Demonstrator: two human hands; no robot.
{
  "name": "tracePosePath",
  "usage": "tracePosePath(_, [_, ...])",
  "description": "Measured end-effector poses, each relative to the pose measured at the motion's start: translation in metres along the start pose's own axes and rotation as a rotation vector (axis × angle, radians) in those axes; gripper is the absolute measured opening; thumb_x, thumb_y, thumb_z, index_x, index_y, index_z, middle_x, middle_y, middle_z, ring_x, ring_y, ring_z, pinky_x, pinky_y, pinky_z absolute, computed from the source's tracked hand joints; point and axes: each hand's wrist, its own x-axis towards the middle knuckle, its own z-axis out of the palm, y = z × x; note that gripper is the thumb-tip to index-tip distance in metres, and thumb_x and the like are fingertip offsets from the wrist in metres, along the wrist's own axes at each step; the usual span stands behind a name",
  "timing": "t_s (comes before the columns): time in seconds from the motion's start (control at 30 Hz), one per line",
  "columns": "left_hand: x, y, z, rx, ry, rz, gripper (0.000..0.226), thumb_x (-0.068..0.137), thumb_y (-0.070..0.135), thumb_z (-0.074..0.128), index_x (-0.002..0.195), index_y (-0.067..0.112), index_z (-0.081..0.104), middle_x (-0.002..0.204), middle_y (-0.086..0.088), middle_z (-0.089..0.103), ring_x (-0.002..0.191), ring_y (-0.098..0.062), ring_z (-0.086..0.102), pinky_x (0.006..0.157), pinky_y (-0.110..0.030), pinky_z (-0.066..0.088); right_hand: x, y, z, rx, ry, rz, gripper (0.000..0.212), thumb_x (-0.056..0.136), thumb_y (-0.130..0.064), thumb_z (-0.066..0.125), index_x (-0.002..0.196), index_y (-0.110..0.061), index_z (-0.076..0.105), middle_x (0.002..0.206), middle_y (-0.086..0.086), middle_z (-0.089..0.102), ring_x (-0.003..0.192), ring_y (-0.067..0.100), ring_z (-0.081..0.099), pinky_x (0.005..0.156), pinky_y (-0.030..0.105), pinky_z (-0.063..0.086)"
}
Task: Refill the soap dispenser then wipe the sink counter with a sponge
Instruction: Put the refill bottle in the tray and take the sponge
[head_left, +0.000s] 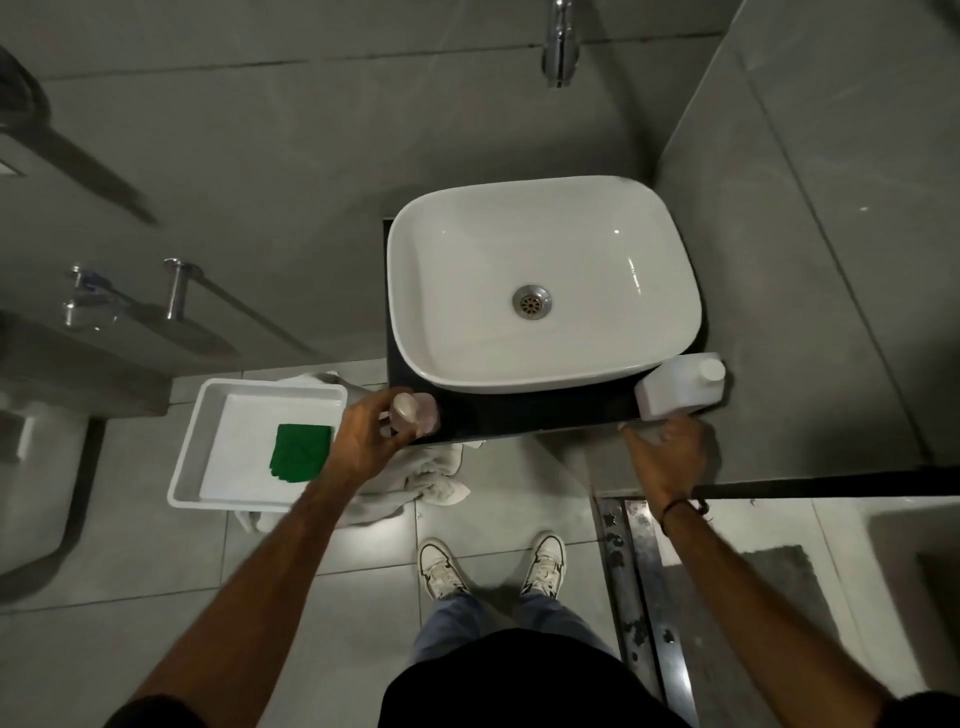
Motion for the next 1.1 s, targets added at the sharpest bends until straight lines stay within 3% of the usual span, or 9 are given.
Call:
tracePosePath(0.1, [-0.002,0.001,0.003,0.012,0.009,-0.034,0.056,0.075,0.012,0.090,0.126,0.007,0.067,0.119,-0.014,0.073,0.106,-0.030,0.071,0.094,-0.045,0.061,0.019,-0.013,-0.019,0.010,0.052,0.001,0.071,0.065,-0.031,0.095,0.118,0.001,0.061,0.117,0.018,0.068,0.104,0.034,0.068,0.082,0.036,0.056])
tracePosePath(0.2, [-0.002,0.001,0.006,0.010,0.017,-0.098,0.060,0.076,0.014,0.090,0.130,0.006,0.065,0.121,-0.016,0.072,0.107,-0.031,0.071,0.096,-0.047,0.059,0.030,-0.023,-0.028,0.047,0.105,-0.029,0.093,0.060,-0.030,0.098,0.134,-0.005,0.049,0.129,0.017,0.063,0.112,0.035,0.064,0.082,0.031,0.045])
tracePosePath(0.43, [-0.012,0.006,0.018,-0.078,0.082,-0.216,0.083,0.075,0.001,0.087,0.147,0.011,0.046,0.132,-0.010,0.061,0.109,-0.029,0.064,0.093,-0.045,0.058,0.067,-0.013,-0.052,0.015,-0.062,-0.224,0.101,0.057,-0.032,0.099,0.142,-0.022,0.046,0.141,0.006,0.058,0.127,0.031,0.055,0.107,0.047,0.048])
tracePosePath(0.53, [-0.031,0.006,0.033,-0.157,0.292,-0.398,0.068,0.078,0.004,0.085,0.133,0.003,0.046,0.120,-0.016,0.060,0.105,-0.032,0.063,0.089,-0.048,0.057,0.060,-0.001,-0.057,-0.041,-0.067,-0.272,0.095,0.055,-0.041,0.099,0.134,-0.024,0.050,0.131,0.006,0.062,0.119,0.028,0.059,0.097,0.045,0.053])
tracePosePath(0.63, [-0.067,0.019,0.060,-0.229,0.524,-0.598,0.035,0.083,0.003,0.077,0.108,0.007,0.052,0.101,-0.020,0.062,0.097,-0.042,0.064,0.086,-0.051,0.055,0.040,0.012,-0.053,-0.119,-0.168,-0.367,0.080,0.053,-0.044,0.098,0.119,-0.028,0.056,0.106,-0.002,0.063,0.097,0.019,0.061,0.069,0.023,0.045])
tracePosePath(0.77, [-0.108,0.055,0.104,-0.440,0.398,-0.480,0.026,0.087,0.009,0.076,0.108,0.011,0.061,0.105,-0.013,0.069,0.099,-0.033,0.068,0.078,-0.041,0.059,-0.001,0.016,-0.034,-0.156,-0.449,-0.453,0.069,0.054,-0.046,0.095,0.108,-0.038,0.053,0.101,-0.007,0.062,0.091,0.018,0.060,0.064,0.022,0.043])
tracePosePath(0.87, [-0.114,0.088,0.117,-0.610,0.225,-0.353,0.042,0.082,0.039,0.080,0.118,0.028,0.063,0.119,0.007,0.070,0.106,-0.009,0.069,0.079,-0.021,0.057,-0.039,0.006,-0.012,-0.220,-0.537,-0.636,0.067,0.052,-0.054,0.088,0.107,-0.036,0.055,0.098,-0.016,0.061,0.090,0.012,0.060,0.069,0.029,0.050])
tracePosePath(0.93, [-0.112,0.097,0.121,-0.605,0.157,-0.317,0.058,0.071,0.052,0.083,0.121,0.033,0.061,0.120,0.013,0.070,0.106,-0.002,0.068,0.080,-0.019,0.058,-0.064,-0.004,0.005,-0.212,-0.590,-0.750,0.065,0.054,-0.058,0.084,0.110,-0.034,0.058,0.103,-0.015,0.063,0.094,0.011,0.060,0.075,0.031,0.053])
tracePosePath(1.1, [-0.117,0.080,0.105,-0.275,0.415,-0.425,0.066,0.056,0.057,0.085,0.111,0.029,0.061,0.101,0.011,0.067,0.091,-0.011,0.065,0.073,-0.023,0.055,-0.104,-0.020,0.045,-0.308,-0.719,-0.942,0.084,0.060,-0.057,0.090,0.132,-0.026,0.057,0.126,-0.006,0.063,0.113,0.014,0.059,0.094,0.040,0.055])
